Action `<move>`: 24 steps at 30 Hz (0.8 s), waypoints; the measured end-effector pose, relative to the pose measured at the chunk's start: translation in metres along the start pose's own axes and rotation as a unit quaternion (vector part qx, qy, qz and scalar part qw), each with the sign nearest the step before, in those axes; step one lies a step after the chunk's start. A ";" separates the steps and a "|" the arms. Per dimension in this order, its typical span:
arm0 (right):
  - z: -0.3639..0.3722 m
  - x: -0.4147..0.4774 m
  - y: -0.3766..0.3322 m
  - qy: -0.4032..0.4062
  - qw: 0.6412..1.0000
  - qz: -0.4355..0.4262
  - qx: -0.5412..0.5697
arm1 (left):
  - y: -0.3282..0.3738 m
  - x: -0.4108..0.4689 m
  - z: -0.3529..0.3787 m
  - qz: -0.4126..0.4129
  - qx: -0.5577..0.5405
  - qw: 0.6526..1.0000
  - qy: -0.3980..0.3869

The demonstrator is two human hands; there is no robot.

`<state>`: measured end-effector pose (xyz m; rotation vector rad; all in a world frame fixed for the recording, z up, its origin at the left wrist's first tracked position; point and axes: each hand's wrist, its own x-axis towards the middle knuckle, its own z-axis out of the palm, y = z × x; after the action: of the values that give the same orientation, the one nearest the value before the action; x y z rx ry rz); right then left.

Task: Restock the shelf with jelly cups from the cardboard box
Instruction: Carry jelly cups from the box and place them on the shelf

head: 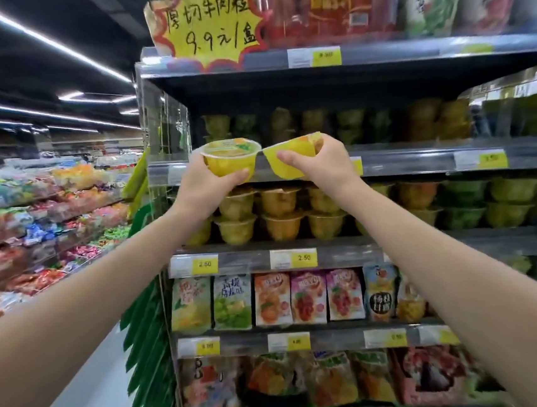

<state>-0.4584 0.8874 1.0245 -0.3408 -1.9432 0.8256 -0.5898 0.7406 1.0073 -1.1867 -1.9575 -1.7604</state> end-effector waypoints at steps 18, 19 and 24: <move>0.069 0.143 0.002 -0.103 0.993 0.009 0.065 | -0.038 0.148 -0.021 -0.053 0.183 0.982 -0.014; 0.072 0.148 0.003 -0.113 0.991 0.012 0.070 | -0.041 0.153 -0.023 -0.056 0.181 0.982 -0.019; 0.087 0.171 0.000 -0.133 0.981 0.049 0.129 | -0.063 0.173 -0.027 -0.080 0.196 0.975 -0.067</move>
<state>-0.6186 0.9464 1.1127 -0.1784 -2.0427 1.2267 -0.7527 0.7878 1.0840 -1.0568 -2.3967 -1.2948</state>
